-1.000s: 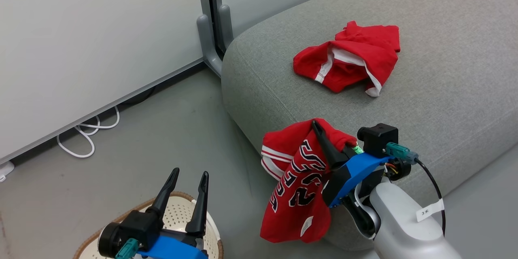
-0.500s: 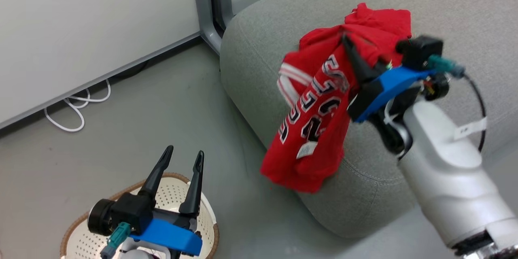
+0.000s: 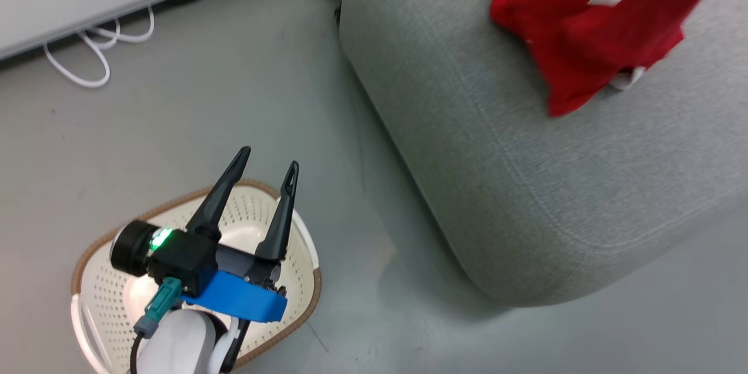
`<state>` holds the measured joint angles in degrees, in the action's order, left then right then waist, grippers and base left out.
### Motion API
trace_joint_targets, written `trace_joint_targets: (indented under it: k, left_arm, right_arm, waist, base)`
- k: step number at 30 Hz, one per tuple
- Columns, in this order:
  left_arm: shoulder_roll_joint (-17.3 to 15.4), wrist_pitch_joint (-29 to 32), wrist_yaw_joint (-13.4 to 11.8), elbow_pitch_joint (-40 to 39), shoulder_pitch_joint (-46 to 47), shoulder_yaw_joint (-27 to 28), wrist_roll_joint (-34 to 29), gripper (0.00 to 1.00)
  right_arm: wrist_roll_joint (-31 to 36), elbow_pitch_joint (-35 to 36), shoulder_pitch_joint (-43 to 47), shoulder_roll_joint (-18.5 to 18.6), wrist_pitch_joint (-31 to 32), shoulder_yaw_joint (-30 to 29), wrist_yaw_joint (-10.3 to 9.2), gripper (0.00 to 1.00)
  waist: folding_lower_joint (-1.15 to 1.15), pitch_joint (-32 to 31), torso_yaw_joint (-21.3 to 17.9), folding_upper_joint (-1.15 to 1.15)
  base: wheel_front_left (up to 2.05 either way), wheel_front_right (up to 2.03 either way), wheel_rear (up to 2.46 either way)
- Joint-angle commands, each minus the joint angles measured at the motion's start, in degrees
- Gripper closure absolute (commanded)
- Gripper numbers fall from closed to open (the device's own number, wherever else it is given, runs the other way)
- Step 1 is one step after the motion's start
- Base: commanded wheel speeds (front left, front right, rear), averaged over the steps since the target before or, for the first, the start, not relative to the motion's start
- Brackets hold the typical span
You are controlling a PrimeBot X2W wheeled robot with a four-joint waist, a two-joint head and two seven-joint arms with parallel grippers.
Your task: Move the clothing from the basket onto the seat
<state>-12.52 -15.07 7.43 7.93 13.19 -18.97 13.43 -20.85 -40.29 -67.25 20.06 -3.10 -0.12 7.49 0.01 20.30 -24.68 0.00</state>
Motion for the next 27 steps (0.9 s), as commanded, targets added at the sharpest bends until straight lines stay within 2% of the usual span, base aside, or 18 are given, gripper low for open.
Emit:
trace_joint_targets:
  k: [1,5,11,18,27]
  left_arm:
    - [-0.6,-0.1,0.1,-0.5,1.5,-0.1,-0.3,0.0]
    - [-1.5,-0.1,0.1,-2.0,3.8,-0.9,-0.4,0.0]
    - [-3.0,-0.1,0.1,-5.0,6.4,-1.7,-1.0,0.0]
    - [-4.0,-0.1,0.1,-6.5,7.4,-2.1,-1.6,0.0]
    - [-3.8,-0.1,0.1,-6.7,6.1,-0.8,-1.4,0.0]
  right_arm:
    - [0.4,0.4,-1.5,0.8,-0.3,-1.5,0.01,1.0]
    - [2.3,-0.3,-1.7,3.4,-0.7,-6.5,0.01,1.0]
    - [3.9,-4.4,3.2,4.3,-3.8,-11.0,0.01,1.0]
    - [4.6,-10.6,7.6,2.5,-8.8,-14.0,0.01,1.0]
    - [6.9,-14.6,8.2,0.3,-10.9,-15.5,0.01,1.0]
  waist:
    - [-0.01,3.3,1.9,0.0]
    - [-0.01,6.7,3.3,0.0]
    - [-0.01,12.2,5.5,0.0]
    - [-0.01,15.5,7.8,0.0]
    - [-0.01,15.7,8.9,0.0]
  base:
    - [0.0,0.0,0.0]
    - [0.0,0.0,0.0]
    - [0.0,0.0,0.0]
    - [0.0,0.0,0.0]
    - [0.0,0.0,0.0]
